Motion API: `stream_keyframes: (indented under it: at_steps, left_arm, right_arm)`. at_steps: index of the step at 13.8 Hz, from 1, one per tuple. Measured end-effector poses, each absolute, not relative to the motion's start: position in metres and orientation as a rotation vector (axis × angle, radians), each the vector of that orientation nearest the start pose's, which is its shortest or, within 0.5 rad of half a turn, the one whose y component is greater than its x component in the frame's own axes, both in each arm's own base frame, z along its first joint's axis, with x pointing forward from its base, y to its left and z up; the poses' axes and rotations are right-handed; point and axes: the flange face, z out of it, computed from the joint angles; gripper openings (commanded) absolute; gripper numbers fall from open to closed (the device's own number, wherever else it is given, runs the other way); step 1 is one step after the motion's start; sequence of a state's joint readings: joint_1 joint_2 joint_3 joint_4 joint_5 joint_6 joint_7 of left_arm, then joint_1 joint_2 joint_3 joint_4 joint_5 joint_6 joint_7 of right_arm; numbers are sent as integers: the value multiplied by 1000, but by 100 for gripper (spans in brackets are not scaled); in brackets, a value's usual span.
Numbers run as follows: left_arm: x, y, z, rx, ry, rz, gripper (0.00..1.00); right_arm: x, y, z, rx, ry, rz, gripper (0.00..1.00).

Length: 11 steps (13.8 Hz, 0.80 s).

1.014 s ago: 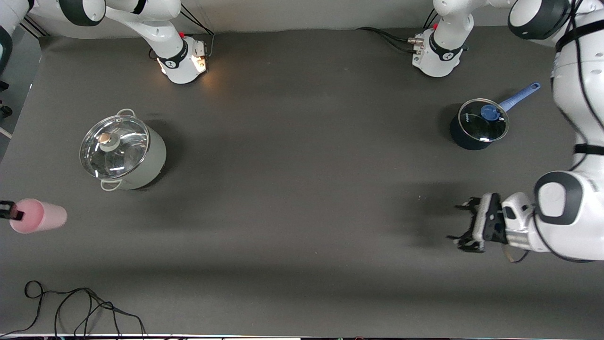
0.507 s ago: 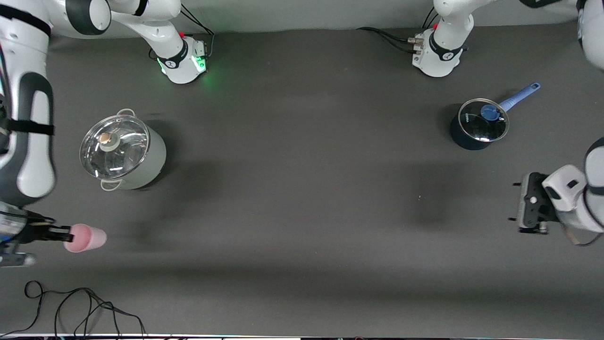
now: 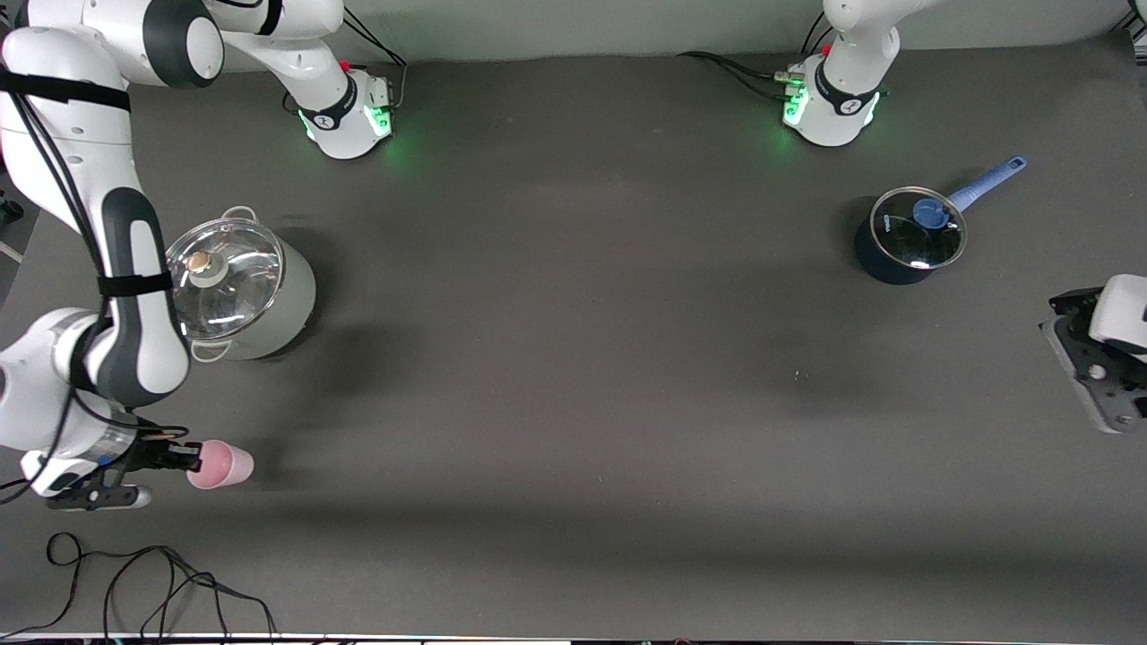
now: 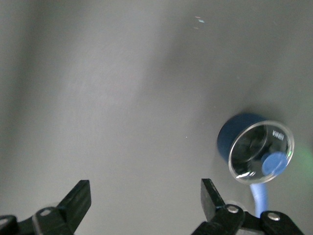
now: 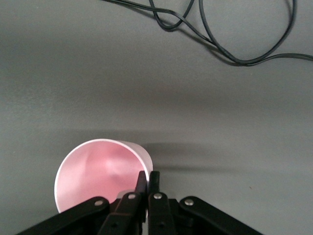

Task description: Transfer pink cup from left to right arm

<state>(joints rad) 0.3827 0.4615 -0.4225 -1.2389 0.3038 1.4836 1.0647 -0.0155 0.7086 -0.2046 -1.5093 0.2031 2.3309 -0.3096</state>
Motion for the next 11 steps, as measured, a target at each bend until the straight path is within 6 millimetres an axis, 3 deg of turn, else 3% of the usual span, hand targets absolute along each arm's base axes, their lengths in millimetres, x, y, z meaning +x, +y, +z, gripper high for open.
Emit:
stream_keyframes:
  at_steps: [2,4,8,11]
  left_arm:
    - [660,67,510,-2828,1234,350,100]
    - [660,58,509,-2917,979,341,100]
    - [660,58,509,-3013,832,311,100]
    - [662,92,515,-2960,748,283,100]
  right_arm:
    - [712,-130,258,-3147,-33,-223,0]
    - [712,-131,258,-3145,-33,-226,0]
    - [710,-132,251,-3097,-7,-232,0]
    - [709,-133,245,-3092,0,-236,0]
